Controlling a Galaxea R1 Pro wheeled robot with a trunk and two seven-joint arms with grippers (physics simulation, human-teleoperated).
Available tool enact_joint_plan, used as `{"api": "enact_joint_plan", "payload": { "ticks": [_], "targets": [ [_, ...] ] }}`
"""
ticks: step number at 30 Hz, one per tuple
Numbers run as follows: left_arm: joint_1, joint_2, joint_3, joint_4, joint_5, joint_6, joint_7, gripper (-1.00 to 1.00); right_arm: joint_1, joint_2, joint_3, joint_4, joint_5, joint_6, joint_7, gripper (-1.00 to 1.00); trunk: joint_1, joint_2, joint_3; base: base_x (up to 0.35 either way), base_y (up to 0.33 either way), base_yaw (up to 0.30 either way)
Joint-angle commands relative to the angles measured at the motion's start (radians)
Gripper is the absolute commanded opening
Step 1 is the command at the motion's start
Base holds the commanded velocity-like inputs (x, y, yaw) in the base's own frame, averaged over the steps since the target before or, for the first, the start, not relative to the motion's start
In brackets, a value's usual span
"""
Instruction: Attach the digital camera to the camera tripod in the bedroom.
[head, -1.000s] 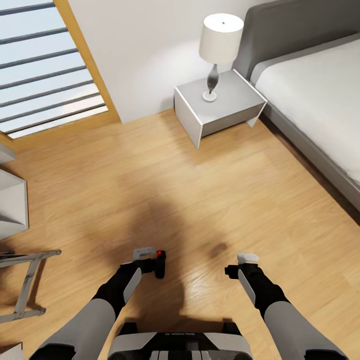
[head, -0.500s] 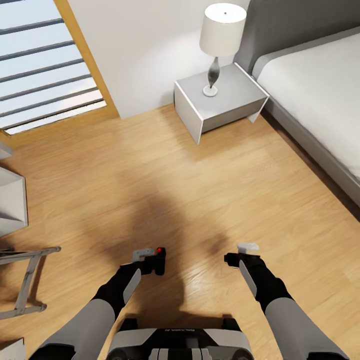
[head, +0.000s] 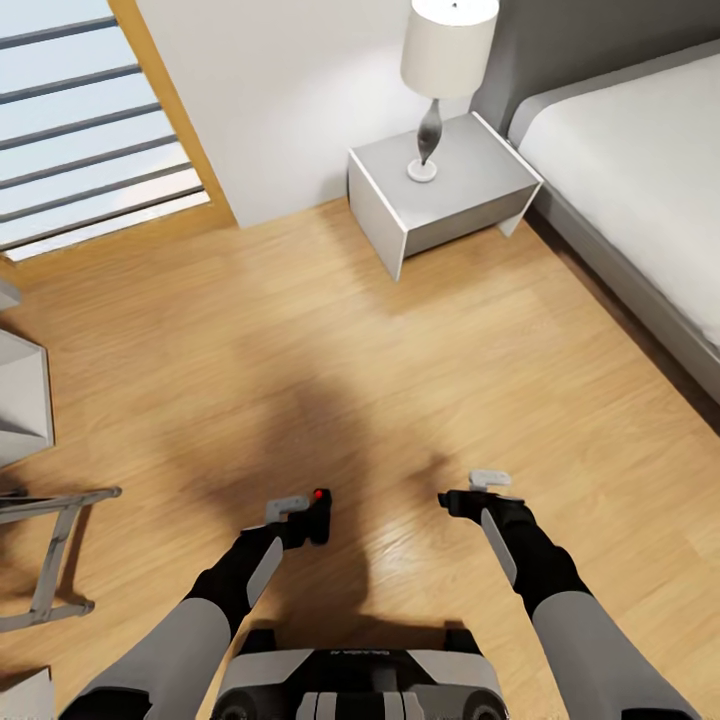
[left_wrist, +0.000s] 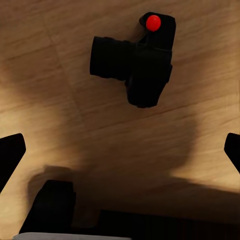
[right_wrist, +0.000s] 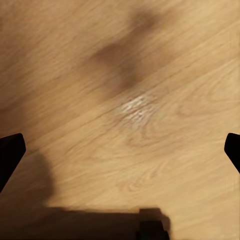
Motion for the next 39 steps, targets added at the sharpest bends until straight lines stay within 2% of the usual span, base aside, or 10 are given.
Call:
{"api": "enact_joint_plan", "payload": {
  "ticks": [1, 39],
  "targets": [
    [0.000, 0.000, -0.002, -0.002, 0.010, 0.004, 0.007, 1.00, 0.000, 0.000, -0.003, -0.002, -0.005, 0.004, 0.002, 1.00, 0.000, 0.000, -0.002, 0.000, 0.000, 0.000],
    [0.000, -0.003, -0.001, -0.002, 0.010, 0.003, 0.009, 1.00, 0.000, -0.001, -0.003, -0.001, -0.004, -0.003, 0.002, 1.00, 0.000, 0.000, -0.063, 0.000, 0.000, 0.000]
  ]
}}
